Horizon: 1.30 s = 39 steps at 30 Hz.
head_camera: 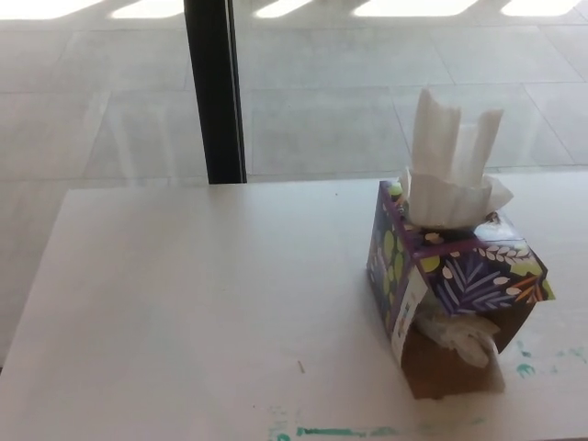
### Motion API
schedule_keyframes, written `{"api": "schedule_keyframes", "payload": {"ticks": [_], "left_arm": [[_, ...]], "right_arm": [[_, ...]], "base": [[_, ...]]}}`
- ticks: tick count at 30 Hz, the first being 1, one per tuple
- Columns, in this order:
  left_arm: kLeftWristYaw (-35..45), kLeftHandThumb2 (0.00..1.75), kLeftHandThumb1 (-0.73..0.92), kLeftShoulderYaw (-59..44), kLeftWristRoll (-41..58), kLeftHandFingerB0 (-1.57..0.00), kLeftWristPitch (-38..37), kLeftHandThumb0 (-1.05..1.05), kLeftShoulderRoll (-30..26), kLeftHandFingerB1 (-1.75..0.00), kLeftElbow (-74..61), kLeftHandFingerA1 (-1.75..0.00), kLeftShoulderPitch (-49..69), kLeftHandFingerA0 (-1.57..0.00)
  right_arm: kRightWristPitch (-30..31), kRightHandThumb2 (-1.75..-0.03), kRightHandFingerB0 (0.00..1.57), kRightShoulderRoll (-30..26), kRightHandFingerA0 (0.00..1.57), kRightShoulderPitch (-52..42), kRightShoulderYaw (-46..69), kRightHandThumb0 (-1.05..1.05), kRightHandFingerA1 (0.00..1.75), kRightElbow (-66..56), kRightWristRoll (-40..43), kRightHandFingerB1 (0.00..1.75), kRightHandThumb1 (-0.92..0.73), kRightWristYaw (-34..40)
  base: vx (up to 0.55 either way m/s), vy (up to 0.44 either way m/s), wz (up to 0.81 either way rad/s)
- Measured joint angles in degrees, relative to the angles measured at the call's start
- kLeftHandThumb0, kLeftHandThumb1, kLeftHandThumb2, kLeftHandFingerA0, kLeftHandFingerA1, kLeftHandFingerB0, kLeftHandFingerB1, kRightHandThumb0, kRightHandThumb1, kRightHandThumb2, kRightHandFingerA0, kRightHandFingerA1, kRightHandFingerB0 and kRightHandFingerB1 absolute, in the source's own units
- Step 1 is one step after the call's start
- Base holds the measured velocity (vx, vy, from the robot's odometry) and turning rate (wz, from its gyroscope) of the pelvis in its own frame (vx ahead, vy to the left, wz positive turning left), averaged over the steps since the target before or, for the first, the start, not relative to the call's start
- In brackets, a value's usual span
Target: The robot uses its right hand to pull out a tissue from the tissue box kept in the middle of the desk and put it on the right side
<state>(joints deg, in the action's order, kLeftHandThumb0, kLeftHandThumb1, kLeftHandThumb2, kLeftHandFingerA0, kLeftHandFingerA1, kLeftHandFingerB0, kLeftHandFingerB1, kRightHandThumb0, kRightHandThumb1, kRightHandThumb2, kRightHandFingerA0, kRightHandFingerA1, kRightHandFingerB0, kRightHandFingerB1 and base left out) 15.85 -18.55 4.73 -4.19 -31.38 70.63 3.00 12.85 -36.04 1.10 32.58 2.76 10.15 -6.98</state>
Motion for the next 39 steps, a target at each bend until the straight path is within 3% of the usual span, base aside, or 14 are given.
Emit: {"api": "schedule_keyframes", "payload": {"ticks": [1,8,9,10,12,18,19,20,28,31,34,35,38,39], "left_arm": [[0.0,0.93,0.61,0.0,0.0,-0.54,0.0,-0.97,0.0,-1.0,0.02,-1.21,0.14,-0.78],[0.02,0.91,0.61,-0.03,0.06,-0.56,-0.27,-1.02,0.0,-1.01,0.05,-1.21,0.14,-0.82],[0.03,0.91,0.62,-0.03,0.07,-0.56,-0.28,-1.03,-0.01,-1.01,0.05,-1.21,0.12,-0.79],[0.04,0.91,0.62,0.03,0.06,-0.56,-0.34,-1.03,0.0,-1.01,0.06,-1.21,0.25,-0.79],[0.07,0.88,0.62,0.09,0.06,-0.56,-0.41,-1.03,0.0,-1.01,0.07,-1.21,0.35,-0.79],[0.1,0.91,0.62,0.16,0.07,-0.51,-0.42,-0.99,-0.01,-0.98,0.11,-1.21,0.72,-0.78],[0.13,1.2,0.52,0.19,0.07,-0.57,-0.42,-1.02,-0.01,-0.93,0.12,-1.1,0.76,-0.79],[0.17,0.93,0.6,0.24,0.06,-0.52,-0.43,-1.0,-0.01,-0.98,0.11,-1.2,0.78,-0.81],[0.34,0.92,0.62,0.38,0.06,-0.55,-0.54,-0.99,-0.01,-1.0,0.22,-1.2,0.83,-0.79],[0.33,1.16,0.49,0.85,0.01,-0.57,-0.72,-0.98,-0.01,-0.92,0.24,-1.11,1.07,-0.84],[0.34,0.94,0.62,1.17,0.01,-0.55,-0.96,-1.03,-0.02,-1.0,0.29,-1.19,1.33,-0.81],[0.35,1.2,0.52,1.19,0.02,-0.58,-1.03,-1.02,-0.02,-0.94,0.3,-1.11,1.41,-0.79],[0.37,1.22,0.52,1.21,0.03,-0.57,-1.2,-1.01,-0.02,-0.93,0.26,-1.11,1.7,-0.81],[0.37,0.92,0.63,1.22,0.02,-0.54,-1.22,-1.01,-0.02,-1.0,0.26,-1.2,1.78,-0.78]], "right_arm": [[0.92,-0.81,0.19,-0.42,0.35,2.01,-1.76,-0.48,0.58,-1.87,0.08,0.44,-0.67,-0.45],[4.44,-0.6,0.27,-1.91,0.5,15.63,-16.39,-0.54,0.5,-7.01,0.27,0.33,-0.69,-5.42],[4.81,-0.88,0.24,-1.92,0.45,16.73,-17.65,-0.61,0.61,-7.05,0.25,0.45,-0.54,-5.95],[5.46,-0.88,0.24,-1.93,0.45,18.83,-20.11,-0.61,0.61,-6.79,0.06,0.45,-0.54,-6.81],[6.2,-0.61,0.3,-1.93,0.53,21.22,-22.82,-0.63,0.55,-6.26,-0.32,0.32,-0.67,-7.92],[7.53,-0.61,0.29,-1.9,0.58,28.72,-30.92,-0.65,0.62,-2.41,-2.42,0.32,-0.71,-10.97],[7.6,-0.61,0.29,-1.9,0.57,29.86,-32.21,-0.65,0.65,-1.79,-3.07,0.31,-0.7,-11.37],[7.71,-0.62,0.3,-1.9,0.57,31.14,-33.33,-0.67,0.65,-1.06,-3.59,0.31,-0.71,-11.77],[8.03,-0.62,0.31,-2.89,0.53,41.87,-38.95,-0.65,0.54,7.71,-8.5,0.32,-0.72,-14.14],[7.92,-0.62,0.3,-3.37,0.52,44.59,-38.95,-0.66,0.61,9.65,-9.89,0.32,-0.73,-14.5],[7.64,-0.62,0.31,-3.88,0.56,46.51,-38.88,-0.69,0.61,10.53,-10.81,0.32,-0.71,-15.1],[7.56,-0.62,0.31,-4.05,0.57,47.16,-38.86,-0.7,0.6,10.87,-11.1,0.32,-0.71,-15.27],[6.9,-0.61,0.33,-4.17,0.58,49.26,-38.87,-0.68,0.63,12.58,-12.14,0.33,-0.7,-15.7],[6.64,-0.61,0.34,-4.17,0.56,49.74,-38.91,-0.68,0.63,12.97,-12.37,0.34,-0.69,-15.78]], "base": [[0.0,0.0,0.0],[0.0,0.0,0.0],[0.0,0.0,0.0],[0.0,0.0,0.0],[0.0,0.0,0.0],[0.0,0.0,0.0],[0.0,0.0,0.0],[0.0,0.0,0.0],[0.0,0.0,0.0],[0.0,0.0,0.0],[0.0,0.0,0.0],[0.0,0.0,0.0],[0.0,0.0,0.0],[0.0,0.0,0.0]]}}
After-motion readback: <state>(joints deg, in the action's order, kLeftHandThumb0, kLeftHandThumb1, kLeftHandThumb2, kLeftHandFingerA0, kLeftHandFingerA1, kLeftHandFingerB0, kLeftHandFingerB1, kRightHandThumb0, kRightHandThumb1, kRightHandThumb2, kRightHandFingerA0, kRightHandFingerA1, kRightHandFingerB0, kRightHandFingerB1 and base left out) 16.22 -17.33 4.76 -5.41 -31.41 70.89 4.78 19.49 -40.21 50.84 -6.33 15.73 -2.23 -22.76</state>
